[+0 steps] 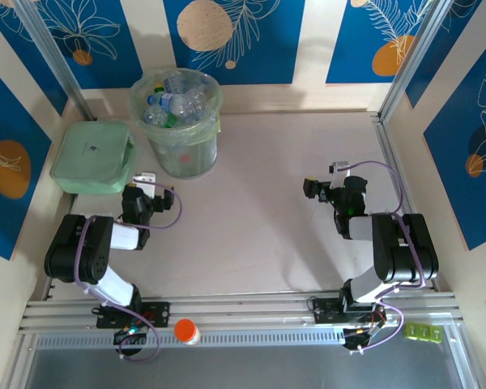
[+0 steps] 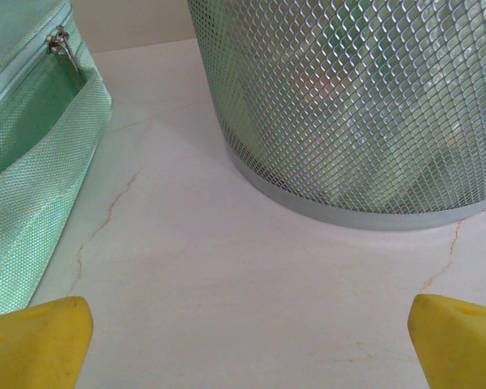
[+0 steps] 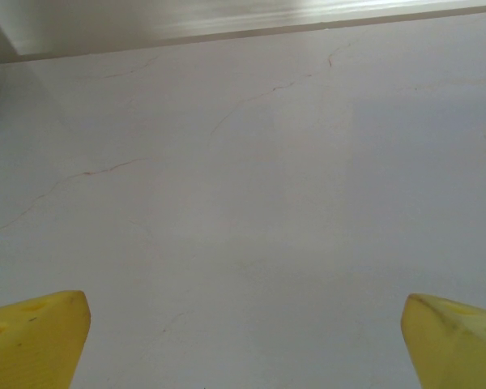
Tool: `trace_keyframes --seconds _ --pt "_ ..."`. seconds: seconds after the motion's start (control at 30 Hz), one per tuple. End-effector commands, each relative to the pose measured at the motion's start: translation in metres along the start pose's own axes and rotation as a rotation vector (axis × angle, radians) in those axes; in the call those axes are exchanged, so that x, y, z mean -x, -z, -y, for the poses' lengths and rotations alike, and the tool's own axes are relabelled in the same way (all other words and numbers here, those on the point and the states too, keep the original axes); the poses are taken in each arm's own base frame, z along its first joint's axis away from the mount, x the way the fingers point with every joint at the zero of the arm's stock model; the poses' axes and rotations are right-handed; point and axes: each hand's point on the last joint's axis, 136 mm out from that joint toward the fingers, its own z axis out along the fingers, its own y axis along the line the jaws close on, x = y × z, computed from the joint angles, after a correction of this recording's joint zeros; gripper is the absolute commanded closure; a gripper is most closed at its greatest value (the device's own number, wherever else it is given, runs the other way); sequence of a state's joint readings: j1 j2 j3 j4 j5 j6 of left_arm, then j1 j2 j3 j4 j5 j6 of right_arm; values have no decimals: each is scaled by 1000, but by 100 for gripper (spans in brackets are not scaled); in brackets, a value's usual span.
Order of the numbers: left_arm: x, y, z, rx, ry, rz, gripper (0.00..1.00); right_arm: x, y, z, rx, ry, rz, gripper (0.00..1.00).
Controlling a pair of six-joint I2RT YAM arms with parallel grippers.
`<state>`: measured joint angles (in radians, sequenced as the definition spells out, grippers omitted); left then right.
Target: Put the plastic bottles in the bin
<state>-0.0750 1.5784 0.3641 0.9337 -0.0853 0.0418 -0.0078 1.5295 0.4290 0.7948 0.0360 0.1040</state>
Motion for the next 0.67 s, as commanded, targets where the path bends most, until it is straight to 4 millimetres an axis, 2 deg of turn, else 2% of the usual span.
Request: trace_keyframes --seconds 0.0,0.63 --pt "12 0 0 -7 -3 33 1 0 2 -1 10 10 4 1" --pt "12 0 1 -13 -3 34 1 0 2 -1 11 10 3 1"
